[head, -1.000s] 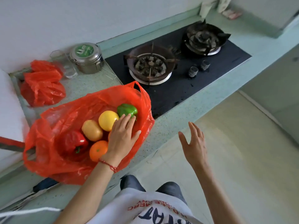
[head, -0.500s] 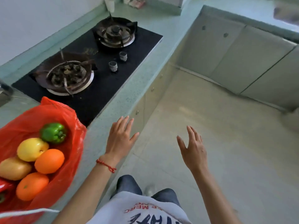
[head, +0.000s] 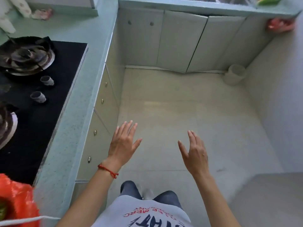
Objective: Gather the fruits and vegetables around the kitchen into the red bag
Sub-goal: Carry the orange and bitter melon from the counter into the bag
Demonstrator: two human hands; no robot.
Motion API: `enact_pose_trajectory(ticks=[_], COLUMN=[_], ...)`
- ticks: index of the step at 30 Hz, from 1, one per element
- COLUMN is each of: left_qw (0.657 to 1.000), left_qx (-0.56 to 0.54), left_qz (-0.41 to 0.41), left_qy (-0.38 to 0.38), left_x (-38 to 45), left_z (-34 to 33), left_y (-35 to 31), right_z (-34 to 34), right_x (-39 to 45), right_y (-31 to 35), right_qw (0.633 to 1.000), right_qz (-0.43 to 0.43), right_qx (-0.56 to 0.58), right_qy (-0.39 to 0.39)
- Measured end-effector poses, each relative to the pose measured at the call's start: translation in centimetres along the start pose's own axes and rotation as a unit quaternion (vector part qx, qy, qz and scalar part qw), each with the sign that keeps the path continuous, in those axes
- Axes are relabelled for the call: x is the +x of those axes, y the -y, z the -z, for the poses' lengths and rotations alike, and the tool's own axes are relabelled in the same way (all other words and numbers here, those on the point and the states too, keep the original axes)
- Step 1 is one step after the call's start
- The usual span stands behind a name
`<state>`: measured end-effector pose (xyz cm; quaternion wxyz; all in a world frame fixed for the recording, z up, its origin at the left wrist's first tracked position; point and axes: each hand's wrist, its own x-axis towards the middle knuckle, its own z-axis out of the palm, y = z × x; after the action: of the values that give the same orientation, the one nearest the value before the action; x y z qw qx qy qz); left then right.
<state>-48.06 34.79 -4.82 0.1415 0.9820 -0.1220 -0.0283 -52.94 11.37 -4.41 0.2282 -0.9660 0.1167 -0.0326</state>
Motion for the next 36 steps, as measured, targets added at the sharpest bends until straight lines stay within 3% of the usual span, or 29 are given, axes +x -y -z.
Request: enact_pose_trajectory(ticks=[19,36], left_qw=[0.991,0.986], left_qx=[-0.01,-0.003], left_qz=[-0.128,-0.159], left_qy=[0.049,0.054], left_x=[9.8,34.4], left_z=[-2.9,-6.3], left_y=[-4.8,-19.4], right_z=[-0.2,6.4], right_x=[3.7,27.0], right_y=[-4.7,-18.4], right_qw=[0.992,0.992], right_qz=[-0.12,-0.12], right_qx=[0.027,0.016], right_qy=[-0.02,-0.039])
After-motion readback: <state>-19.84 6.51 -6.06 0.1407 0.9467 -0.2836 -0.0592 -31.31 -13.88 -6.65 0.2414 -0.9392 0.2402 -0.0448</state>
